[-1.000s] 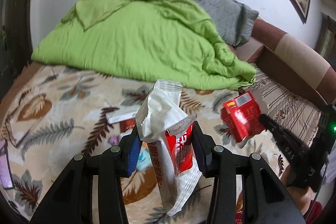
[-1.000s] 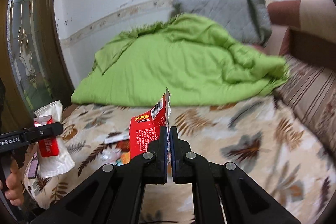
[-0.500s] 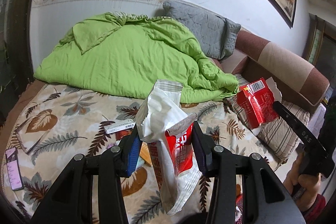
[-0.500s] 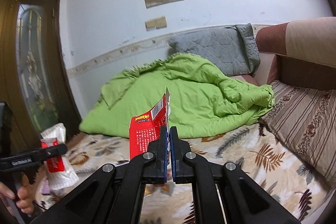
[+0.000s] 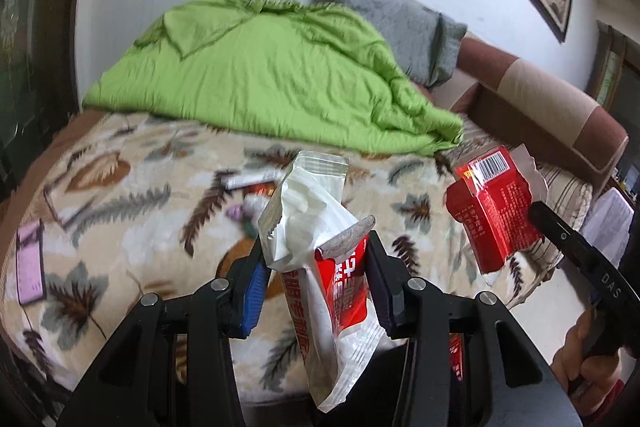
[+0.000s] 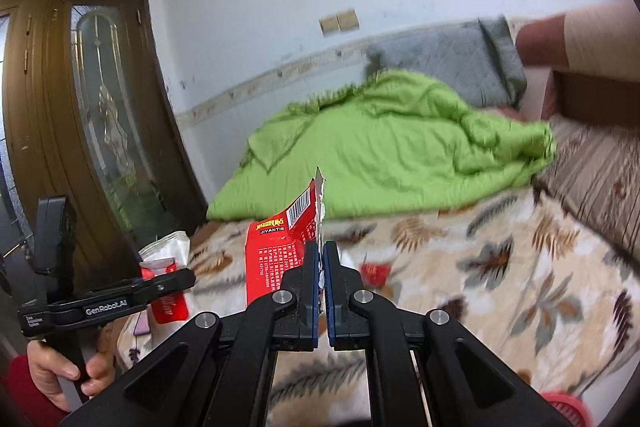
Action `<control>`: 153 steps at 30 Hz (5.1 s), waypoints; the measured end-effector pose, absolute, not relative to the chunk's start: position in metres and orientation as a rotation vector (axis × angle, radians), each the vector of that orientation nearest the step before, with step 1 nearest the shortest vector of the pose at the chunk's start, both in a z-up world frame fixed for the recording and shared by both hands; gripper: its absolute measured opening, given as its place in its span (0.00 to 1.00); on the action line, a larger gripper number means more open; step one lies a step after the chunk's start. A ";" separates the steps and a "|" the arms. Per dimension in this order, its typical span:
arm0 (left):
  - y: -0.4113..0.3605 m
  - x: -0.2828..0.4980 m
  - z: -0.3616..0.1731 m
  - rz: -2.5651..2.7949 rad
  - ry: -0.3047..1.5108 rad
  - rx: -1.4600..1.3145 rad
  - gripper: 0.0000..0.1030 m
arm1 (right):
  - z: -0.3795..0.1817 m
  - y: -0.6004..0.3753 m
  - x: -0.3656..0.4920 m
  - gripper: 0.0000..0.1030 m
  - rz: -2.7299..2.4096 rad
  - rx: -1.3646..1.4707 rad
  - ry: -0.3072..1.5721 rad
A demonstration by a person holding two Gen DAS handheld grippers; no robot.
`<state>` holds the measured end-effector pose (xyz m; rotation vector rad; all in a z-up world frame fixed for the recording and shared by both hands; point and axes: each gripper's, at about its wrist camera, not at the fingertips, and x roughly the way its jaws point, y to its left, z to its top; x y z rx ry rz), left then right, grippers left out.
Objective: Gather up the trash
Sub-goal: 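Lift the red carton with the right tool while the left tool holds the packet, then carry both items to the red basket and open both tools over it, then move both open tools back to the remaining trash on the bed, then close the left tool on the clear plastic bag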
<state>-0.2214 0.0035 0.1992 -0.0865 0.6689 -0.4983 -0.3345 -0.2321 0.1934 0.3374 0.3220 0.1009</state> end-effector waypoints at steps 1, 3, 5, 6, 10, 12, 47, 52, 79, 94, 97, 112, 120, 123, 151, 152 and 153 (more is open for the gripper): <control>0.005 -0.220 0.193 -0.488 0.677 -0.086 0.42 | 0.184 -0.232 -0.332 0.03 0.098 0.354 0.344; 0.006 -0.219 0.182 -0.470 0.686 -0.081 0.42 | 0.171 -0.231 -0.327 0.03 0.093 0.378 0.378; 0.006 -0.216 0.170 -0.450 0.696 -0.060 0.42 | 0.158 -0.231 -0.321 0.03 0.096 0.401 0.414; 0.005 -0.214 0.164 -0.442 0.702 -0.047 0.42 | 0.152 -0.230 -0.317 0.03 0.097 0.409 0.430; 0.001 -0.202 0.148 -0.433 0.726 -0.024 0.42 | 0.136 -0.228 -0.301 0.03 0.098 0.428 0.480; -0.001 -0.195 0.142 -0.432 0.731 -0.023 0.42 | 0.134 -0.227 -0.293 0.03 0.097 0.426 0.495; -0.023 -0.146 0.098 -0.459 0.806 0.031 0.42 | 0.104 -0.240 -0.228 0.03 0.086 0.435 0.594; -0.030 -0.156 0.102 -0.491 0.809 0.038 0.42 | 0.109 -0.251 -0.249 0.03 0.053 0.445 0.577; -0.282 -0.289 0.070 -1.254 1.039 0.376 0.54 | 0.047 -0.405 -0.480 0.10 -0.534 0.632 0.725; -0.194 -0.237 0.102 -0.907 0.849 0.280 0.61 | 0.080 -0.365 -0.389 0.40 -0.331 0.513 0.645; -0.159 -0.217 0.107 -0.811 0.851 0.234 0.61 | 0.086 -0.339 -0.355 0.41 -0.236 0.465 0.644; -0.016 -0.167 0.104 -0.419 0.887 0.022 0.61 | 0.063 -0.227 -0.212 0.46 0.008 0.383 0.720; 0.014 -0.147 0.098 -0.352 0.910 -0.041 0.61 | 0.035 -0.200 -0.194 0.46 0.025 0.376 0.787; 0.019 -0.128 0.098 -0.336 0.905 -0.058 0.61 | 0.033 -0.210 -0.199 0.46 0.015 0.421 0.771; -0.044 0.014 0.041 -0.408 0.974 -0.093 0.38 | 0.038 -0.278 -0.083 0.57 0.039 0.481 0.796; -0.040 0.009 0.046 -0.414 0.958 -0.096 0.38 | 0.036 -0.277 -0.074 0.57 0.042 0.488 0.794; -0.036 0.003 0.051 -0.419 0.941 -0.096 0.38 | 0.033 -0.276 -0.066 0.57 0.042 0.490 0.797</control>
